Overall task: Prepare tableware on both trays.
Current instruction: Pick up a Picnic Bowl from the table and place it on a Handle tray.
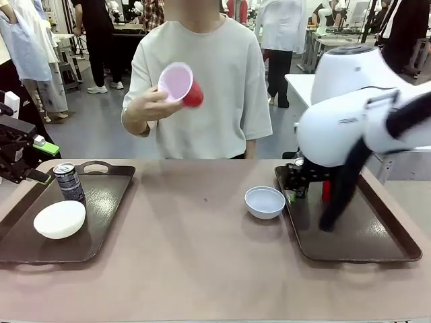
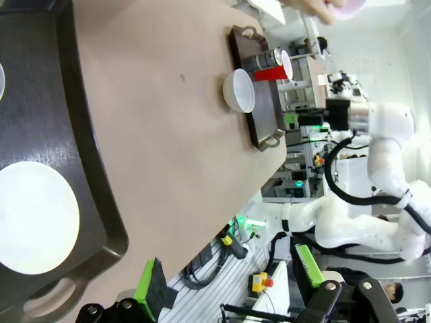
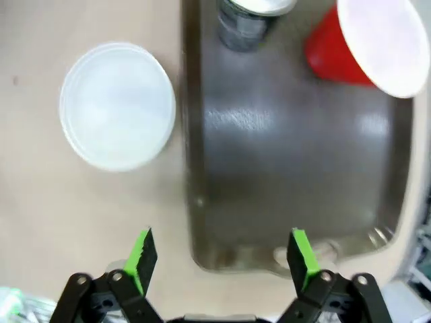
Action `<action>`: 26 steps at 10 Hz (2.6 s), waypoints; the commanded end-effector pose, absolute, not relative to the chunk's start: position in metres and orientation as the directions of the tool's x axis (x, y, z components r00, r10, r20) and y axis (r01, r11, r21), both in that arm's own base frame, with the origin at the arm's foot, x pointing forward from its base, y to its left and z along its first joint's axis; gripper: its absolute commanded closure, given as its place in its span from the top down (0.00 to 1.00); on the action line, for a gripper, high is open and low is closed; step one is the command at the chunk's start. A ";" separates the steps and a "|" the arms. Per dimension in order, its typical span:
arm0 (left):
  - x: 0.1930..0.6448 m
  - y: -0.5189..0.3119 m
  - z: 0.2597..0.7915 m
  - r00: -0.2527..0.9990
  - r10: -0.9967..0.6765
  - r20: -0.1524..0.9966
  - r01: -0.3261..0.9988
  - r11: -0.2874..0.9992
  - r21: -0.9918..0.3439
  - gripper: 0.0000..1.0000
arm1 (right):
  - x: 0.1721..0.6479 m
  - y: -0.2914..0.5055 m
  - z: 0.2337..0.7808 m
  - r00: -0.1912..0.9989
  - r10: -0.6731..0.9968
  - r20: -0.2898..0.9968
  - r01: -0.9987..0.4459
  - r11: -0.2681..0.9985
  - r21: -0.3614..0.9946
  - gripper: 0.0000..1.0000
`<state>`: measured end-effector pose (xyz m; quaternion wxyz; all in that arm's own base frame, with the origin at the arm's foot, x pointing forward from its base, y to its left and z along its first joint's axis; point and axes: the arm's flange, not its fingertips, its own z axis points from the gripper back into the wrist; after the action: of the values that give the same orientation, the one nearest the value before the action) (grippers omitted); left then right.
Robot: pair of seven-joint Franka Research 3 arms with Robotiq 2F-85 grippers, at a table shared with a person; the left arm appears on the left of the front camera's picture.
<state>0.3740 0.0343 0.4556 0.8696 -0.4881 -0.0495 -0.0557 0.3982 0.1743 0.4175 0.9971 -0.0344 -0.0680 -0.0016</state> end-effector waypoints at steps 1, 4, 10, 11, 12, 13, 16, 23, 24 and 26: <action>0.373 0.036 0.455 0.985 -0.053 0.164 0.169 0.500 -0.849 1.00 | 0.433 0.197 0.407 0.988 -0.054 0.143 0.058 0.998 -0.021 1.00; 0.373 0.036 0.455 0.985 -0.053 0.164 0.169 0.500 -0.849 1.00 | 0.454 0.212 0.390 0.974 -0.138 0.180 0.140 0.990 0.005 1.00; 0.373 0.036 0.455 0.985 -0.053 0.164 0.169 0.500 -0.849 1.00 | 0.465 0.204 0.374 0.992 -0.069 0.103 0.057 0.992 0.112 1.00; 0.373 0.036 0.455 0.985 -0.053 0.164 0.169 0.500 -0.849 1.00 | 0.469 0.203 0.368 0.993 -0.065 0.098 0.052 0.991 0.123 1.00; 0.373 0.036 0.455 0.985 -0.053 0.164 0.169 0.500 -0.849 1.00 | 0.472 0.200 0.362 0.993 -0.070 0.091 0.059 0.992 0.116 1.00; 0.373 0.036 0.455 0.985 -0.053 0.164 0.169 0.500 -0.849 1.00 | 0.472 0.200 0.357 0.994 -0.068 0.081 0.059 0.992 0.108 1.00; 0.373 0.036 0.455 0.985 -0.053 0.164 0.169 0.500 -0.849 1.00 | 0.477 0.194 0.345 0.998 -0.041 0.048 0.035 0.991 0.130 0.80; 0.373 0.036 0.455 0.985 -0.053 0.164 0.169 0.500 -0.849 1.00 | 0.479 0.198 0.346 0.999 -0.018 0.037 0.014 0.992 0.122 0.33; 0.373 0.036 0.455 0.985 -0.053 0.164 0.169 0.500 -0.849 1.00 | 0.479 0.198 0.346 0.999 -0.018 0.035 0.014 0.993 0.118 0.01; 0.373 0.036 0.455 0.985 -0.053 0.164 0.169 0.500 -0.849 1.00 | 0.475 0.199 0.348 0.999 -0.010 0.032 0.006 0.994 0.107 0.00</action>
<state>0.3740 0.0344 0.4556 0.8696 -0.4881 -0.0495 -0.0556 0.4723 0.1979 0.3455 0.9985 0.0468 -0.0260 -0.0126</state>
